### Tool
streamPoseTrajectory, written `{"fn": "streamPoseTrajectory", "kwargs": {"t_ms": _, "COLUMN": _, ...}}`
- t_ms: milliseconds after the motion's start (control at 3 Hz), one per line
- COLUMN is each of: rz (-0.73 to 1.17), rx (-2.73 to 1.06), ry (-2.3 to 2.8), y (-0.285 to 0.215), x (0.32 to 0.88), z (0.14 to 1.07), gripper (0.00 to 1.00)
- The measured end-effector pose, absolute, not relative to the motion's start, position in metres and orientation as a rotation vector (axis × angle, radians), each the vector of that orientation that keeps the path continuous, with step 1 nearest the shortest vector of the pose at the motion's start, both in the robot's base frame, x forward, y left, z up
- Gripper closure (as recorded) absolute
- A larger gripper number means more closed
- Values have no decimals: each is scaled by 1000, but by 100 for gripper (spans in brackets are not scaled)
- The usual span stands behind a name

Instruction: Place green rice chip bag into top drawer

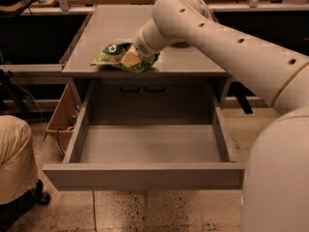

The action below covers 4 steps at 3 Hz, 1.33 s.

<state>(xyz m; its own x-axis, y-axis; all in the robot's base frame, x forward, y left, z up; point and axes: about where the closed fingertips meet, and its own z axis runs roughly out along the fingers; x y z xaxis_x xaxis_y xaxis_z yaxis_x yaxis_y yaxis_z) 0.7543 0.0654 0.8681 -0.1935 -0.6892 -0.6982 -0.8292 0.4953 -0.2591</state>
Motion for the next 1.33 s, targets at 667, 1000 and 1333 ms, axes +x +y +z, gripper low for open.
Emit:
{"fn": "streamPoseTrajectory", "kwargs": {"t_ms": 667, "rz": 211, "rx": -1311, "ry": 1895, "y": 37, "x": 704, "z": 895, "gripper": 100}}
{"fn": "streamPoseTrajectory", "kwargs": {"t_ms": 1000, "rz": 243, "rx": -1332, "ry": 1887, "y": 15, "x": 666, "z": 904, "gripper": 100}}
{"fn": "streamPoseTrajectory", "kwargs": {"t_ms": 1333, "rz": 295, "rx": -1347, "ry": 1896, "y": -6, "x": 625, "z": 900, "gripper": 100}}
